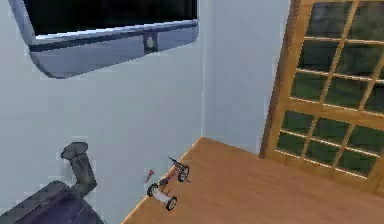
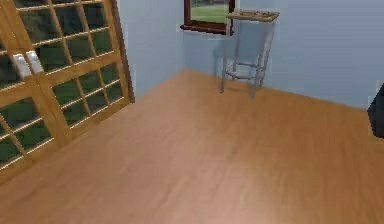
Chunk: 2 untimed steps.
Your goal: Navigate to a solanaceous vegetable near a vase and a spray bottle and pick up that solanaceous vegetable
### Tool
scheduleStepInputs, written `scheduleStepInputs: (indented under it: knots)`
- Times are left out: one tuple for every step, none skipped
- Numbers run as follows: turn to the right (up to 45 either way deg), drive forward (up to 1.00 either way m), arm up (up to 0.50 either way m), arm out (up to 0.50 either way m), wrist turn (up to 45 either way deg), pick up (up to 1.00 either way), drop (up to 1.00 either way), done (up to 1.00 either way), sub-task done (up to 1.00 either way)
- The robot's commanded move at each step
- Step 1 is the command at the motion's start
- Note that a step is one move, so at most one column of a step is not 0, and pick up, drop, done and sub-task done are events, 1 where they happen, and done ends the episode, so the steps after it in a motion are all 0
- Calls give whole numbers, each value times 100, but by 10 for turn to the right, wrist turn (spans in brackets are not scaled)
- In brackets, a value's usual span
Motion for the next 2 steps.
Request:
scheduleStepInputs:
  knots:
    - [450, 0, 0, 0, 0, 0, 0, 0, 0]
    - [450, 0, 0, 0, 0, 0, 0, 0, 0]
